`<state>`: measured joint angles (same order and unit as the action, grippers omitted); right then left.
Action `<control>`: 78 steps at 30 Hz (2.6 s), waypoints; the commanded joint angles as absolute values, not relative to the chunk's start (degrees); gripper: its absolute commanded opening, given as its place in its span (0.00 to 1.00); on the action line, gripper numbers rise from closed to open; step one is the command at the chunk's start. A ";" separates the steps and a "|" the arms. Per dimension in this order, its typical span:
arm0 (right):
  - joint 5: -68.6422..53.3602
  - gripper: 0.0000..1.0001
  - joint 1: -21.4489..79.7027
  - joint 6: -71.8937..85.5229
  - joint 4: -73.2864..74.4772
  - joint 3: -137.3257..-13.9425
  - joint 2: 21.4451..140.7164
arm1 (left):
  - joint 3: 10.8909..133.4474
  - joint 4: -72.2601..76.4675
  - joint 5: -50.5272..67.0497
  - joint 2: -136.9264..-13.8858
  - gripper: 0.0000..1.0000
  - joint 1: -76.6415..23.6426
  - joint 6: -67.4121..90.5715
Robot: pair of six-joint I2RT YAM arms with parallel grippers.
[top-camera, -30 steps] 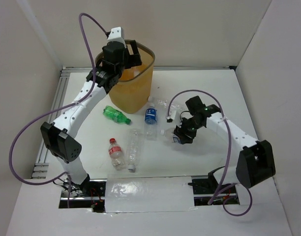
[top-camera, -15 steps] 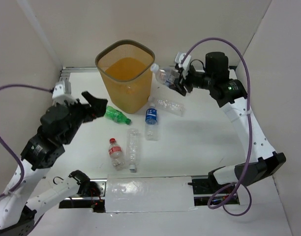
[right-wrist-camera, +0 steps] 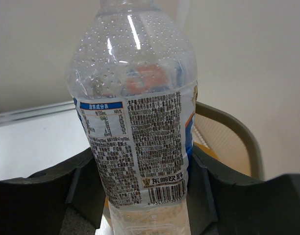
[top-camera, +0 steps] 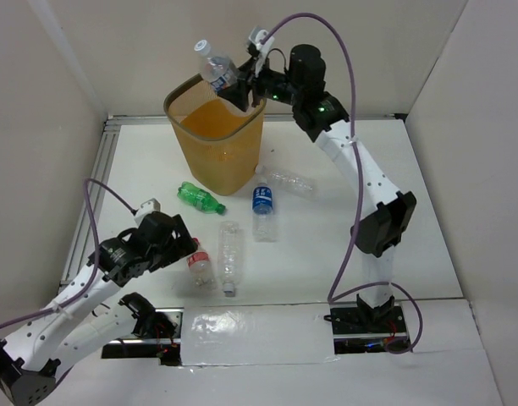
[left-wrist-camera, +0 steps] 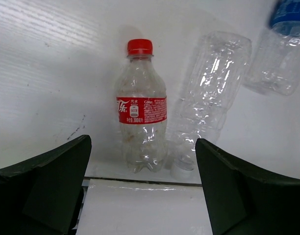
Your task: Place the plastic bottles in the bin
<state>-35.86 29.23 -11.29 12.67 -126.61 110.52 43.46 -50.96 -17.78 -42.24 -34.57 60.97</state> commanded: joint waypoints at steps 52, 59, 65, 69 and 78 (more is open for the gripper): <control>-28.04 0.99 8.09 -25.93 34.28 -81.30 99.32 | 77.50 -27.98 -30.59 -59.12 0.19 -49.67 40.45; -24.87 0.99 10.81 -22.76 33.57 -81.91 99.24 | 88.93 -12.94 -26.02 -72.32 0.28 -36.49 34.98; -22.59 0.99 13.36 -22.15 32.43 -80.60 97.82 | 98.07 -9.84 -23.64 -85.40 0.36 -27.79 34.98; -21.97 0.99 13.36 -22.15 31.38 -79.45 97.82 | 103.44 -12.12 -24.17 -92.96 0.59 -25.41 33.23; -19.96 0.99 15.12 -23.46 30.85 -82.17 103.62 | 110.13 -15.29 -21.97 -94.40 1.00 -25.21 27.96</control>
<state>-21.50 13.76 -22.61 33.26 -79.88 101.45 105.82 -17.74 -22.87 -98.06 -24.21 32.05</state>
